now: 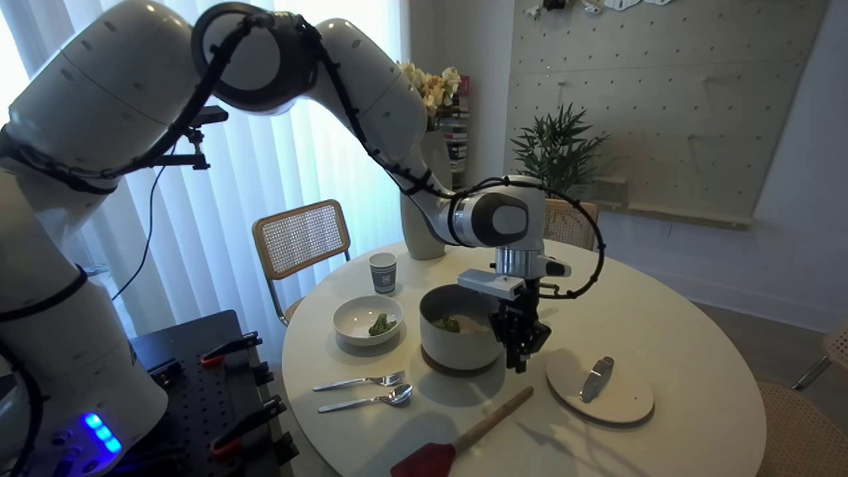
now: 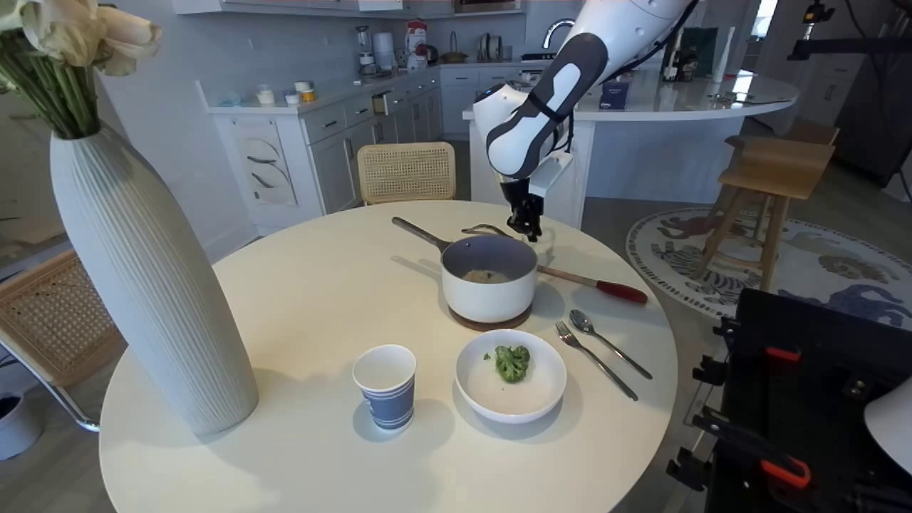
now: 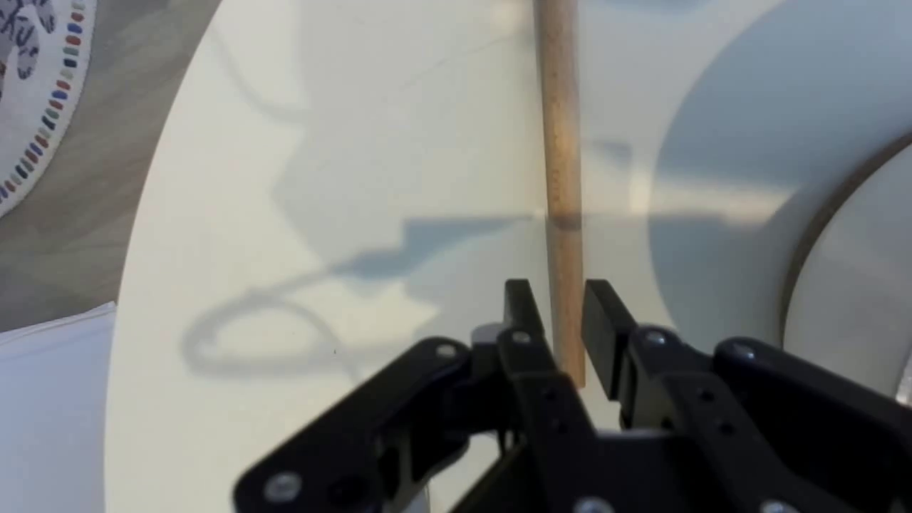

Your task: Take the spatula from the white pot and put it on the table the get the lid and put on the white pot

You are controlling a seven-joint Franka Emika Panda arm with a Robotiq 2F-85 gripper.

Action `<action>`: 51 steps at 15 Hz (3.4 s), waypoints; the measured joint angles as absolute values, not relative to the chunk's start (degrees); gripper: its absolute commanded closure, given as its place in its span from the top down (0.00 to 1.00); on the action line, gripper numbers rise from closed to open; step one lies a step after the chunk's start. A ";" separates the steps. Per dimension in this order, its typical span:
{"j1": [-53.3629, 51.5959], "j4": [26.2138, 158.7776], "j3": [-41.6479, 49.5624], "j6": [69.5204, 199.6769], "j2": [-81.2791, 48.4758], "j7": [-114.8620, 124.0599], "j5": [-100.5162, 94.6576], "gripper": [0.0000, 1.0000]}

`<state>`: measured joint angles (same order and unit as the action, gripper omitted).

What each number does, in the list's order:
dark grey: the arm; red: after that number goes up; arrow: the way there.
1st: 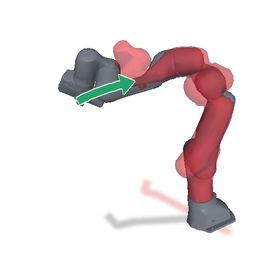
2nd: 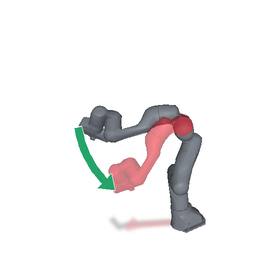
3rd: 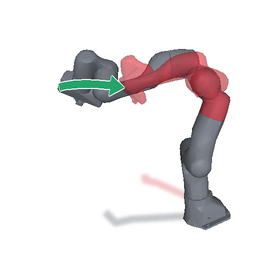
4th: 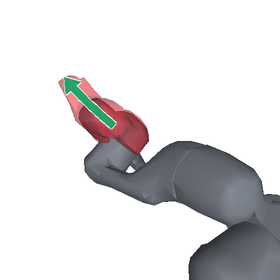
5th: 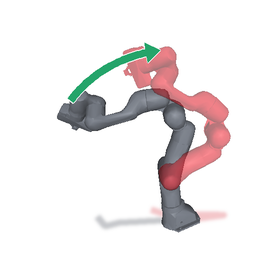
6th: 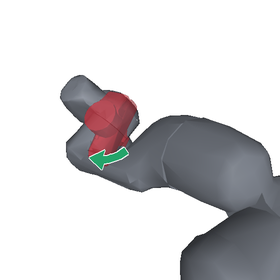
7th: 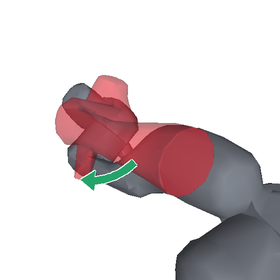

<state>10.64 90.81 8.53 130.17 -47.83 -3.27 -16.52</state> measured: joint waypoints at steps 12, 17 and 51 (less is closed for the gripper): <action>11.79 87.62 8.75 128.95 -43.73 -7.81 -16.45 1.00; 15.23 87.62 7.79 129.13 -41.29 -15.89 -12.91 1.00; 18.03 57.87 9.02 122.50 -63.83 -22.21 -11.64 1.00</action>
